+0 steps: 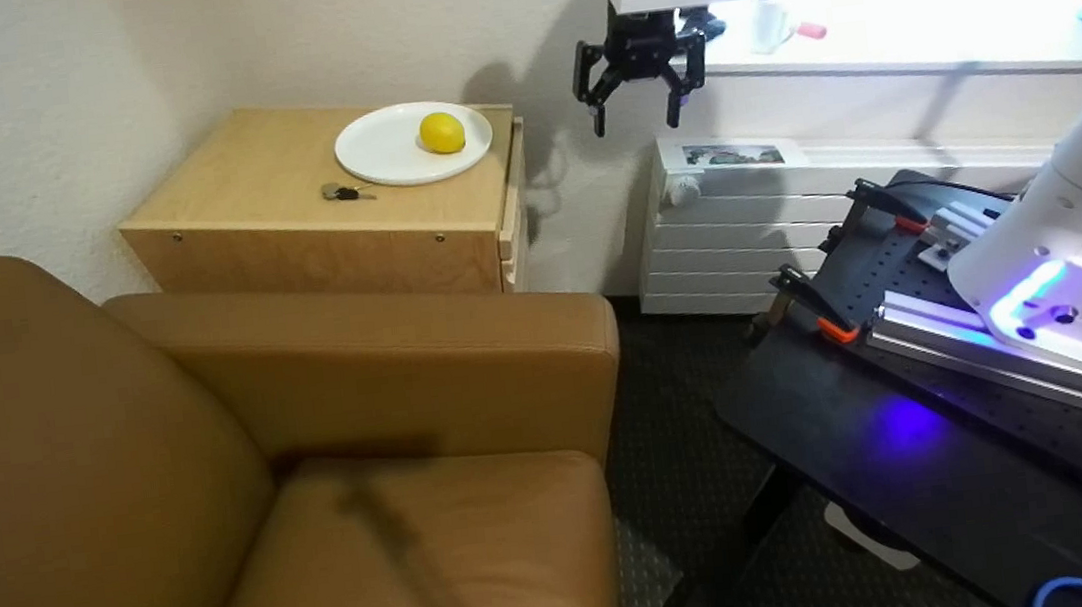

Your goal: Open the sliding tray

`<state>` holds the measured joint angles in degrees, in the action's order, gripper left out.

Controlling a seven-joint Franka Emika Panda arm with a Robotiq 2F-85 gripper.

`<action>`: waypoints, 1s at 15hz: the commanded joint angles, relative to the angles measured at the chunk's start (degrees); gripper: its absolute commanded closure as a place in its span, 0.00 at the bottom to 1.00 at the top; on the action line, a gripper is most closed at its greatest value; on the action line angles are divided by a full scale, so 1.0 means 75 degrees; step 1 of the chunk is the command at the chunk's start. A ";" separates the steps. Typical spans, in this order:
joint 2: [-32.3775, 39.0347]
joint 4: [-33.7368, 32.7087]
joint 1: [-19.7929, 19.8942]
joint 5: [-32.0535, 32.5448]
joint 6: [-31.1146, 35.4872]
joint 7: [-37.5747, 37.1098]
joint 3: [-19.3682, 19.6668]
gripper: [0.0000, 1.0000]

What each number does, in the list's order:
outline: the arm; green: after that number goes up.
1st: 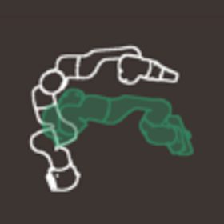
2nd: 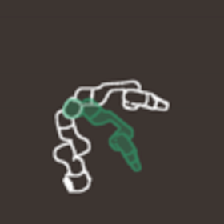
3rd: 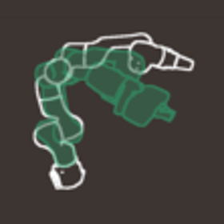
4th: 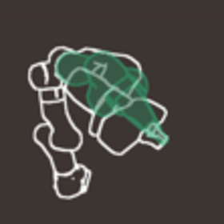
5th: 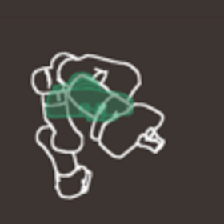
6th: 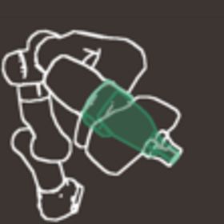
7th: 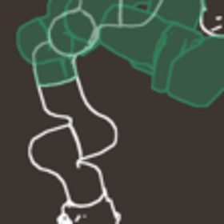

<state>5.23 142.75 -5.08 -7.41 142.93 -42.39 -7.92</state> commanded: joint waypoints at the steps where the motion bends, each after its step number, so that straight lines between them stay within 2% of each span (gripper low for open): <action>1: 0.1066 -0.0376 -0.0252 -0.0901 0.0990 -0.0411 0.0015 0.00; 6: 0.2090 -0.0833 -0.0469 -0.1665 0.2427 -0.0913 0.0102 0.00; 7: 0.2151 -0.0904 -0.0280 -0.1951 0.2157 -0.0401 -0.0207 0.00; 8: 0.1845 -0.0669 -0.0497 -0.1623 0.2131 -0.0723 0.0104 0.00; 11: 0.2097 -0.0848 -0.0504 -0.1828 0.2126 -0.0589 0.0000 0.00; 13: 0.2467 -0.0913 -0.1148 -0.0873 0.2637 -0.1461 0.0795 0.00; 15: 0.2951 -0.1136 -0.1570 -0.0218 0.3225 -0.2048 0.1387 0.00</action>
<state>22.14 136.36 -12.09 -14.10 161.33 -52.59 -3.35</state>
